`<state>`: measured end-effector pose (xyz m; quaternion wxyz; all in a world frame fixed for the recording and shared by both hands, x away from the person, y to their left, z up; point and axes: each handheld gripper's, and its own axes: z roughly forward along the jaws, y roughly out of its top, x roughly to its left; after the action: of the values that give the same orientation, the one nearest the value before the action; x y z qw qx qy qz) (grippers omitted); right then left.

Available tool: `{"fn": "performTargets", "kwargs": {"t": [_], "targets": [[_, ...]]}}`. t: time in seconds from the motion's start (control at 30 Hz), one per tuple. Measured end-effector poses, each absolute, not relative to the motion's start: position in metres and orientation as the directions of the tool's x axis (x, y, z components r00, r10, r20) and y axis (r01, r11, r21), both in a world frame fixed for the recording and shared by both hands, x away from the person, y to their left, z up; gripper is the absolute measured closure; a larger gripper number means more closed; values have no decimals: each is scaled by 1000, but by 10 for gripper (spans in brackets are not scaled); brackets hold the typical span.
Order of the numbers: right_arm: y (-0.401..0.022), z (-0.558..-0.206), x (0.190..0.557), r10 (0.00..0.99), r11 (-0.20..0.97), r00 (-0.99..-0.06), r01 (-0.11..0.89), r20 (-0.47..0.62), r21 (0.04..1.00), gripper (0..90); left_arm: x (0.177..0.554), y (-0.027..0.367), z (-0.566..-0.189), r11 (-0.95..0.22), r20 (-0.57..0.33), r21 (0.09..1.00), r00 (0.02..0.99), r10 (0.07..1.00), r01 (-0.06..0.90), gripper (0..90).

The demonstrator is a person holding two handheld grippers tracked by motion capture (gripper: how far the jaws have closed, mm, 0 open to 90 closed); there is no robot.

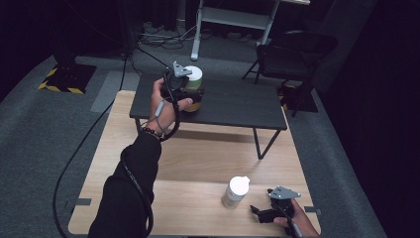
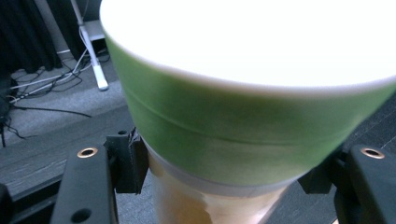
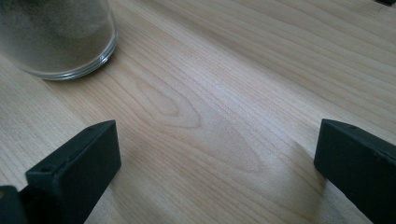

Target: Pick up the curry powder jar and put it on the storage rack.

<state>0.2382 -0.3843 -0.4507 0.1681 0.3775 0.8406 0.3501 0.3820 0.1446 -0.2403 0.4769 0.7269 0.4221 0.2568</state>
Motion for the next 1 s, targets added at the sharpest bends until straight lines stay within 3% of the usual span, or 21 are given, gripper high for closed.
{"fn": "performTargets", "kwargs": {"t": [0.77, 1.0], "targets": [[-384, -451, 239, 752, 469, -659, 518, -16, 715, 2, 381, 150, -262, -118, -73, 930, 489, 869, 347, 276], [-385, -451, 239, 752, 469, -659, 519, -15, 715, 1, 379, 150, -262, -112, -72, 932, 477, 876, 346, 133]]}}
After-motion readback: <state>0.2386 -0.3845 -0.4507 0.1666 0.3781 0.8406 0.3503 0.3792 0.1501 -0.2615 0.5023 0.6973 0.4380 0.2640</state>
